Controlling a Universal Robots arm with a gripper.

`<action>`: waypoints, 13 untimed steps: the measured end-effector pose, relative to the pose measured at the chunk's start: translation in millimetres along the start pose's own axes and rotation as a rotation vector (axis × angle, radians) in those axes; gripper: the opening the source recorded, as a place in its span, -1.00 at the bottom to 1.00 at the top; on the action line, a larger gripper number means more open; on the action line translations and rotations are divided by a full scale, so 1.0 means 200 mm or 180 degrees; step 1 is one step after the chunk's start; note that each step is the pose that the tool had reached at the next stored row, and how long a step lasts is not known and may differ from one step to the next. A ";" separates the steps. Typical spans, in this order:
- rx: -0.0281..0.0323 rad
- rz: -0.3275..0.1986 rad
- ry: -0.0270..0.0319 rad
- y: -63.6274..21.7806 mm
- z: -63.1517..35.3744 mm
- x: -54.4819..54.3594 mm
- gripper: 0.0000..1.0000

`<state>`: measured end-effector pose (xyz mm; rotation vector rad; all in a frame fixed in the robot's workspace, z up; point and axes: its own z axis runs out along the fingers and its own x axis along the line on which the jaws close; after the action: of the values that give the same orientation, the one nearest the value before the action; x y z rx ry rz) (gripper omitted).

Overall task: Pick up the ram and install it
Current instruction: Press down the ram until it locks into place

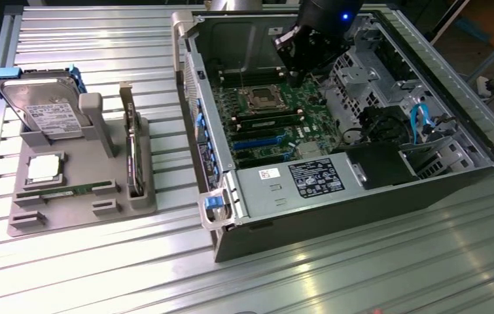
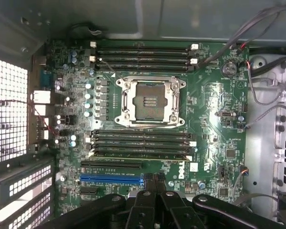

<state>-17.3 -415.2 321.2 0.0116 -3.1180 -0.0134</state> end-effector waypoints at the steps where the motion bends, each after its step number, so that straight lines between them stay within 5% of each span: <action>1: 0.0000 0.0023 0.0000 0.000 0.000 0.00 -0.79; 7: -0.0002 0.0056 -0.0005 0.000 0.000 0.00 -0.79; 10: -0.0002 0.0055 -0.0045 0.000 0.001 0.01 -0.79; 13: -0.0002 0.0055 -0.0052 0.000 0.000 0.01 -0.79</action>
<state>-20.1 -415.2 321.1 -0.0155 -3.1344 -0.0140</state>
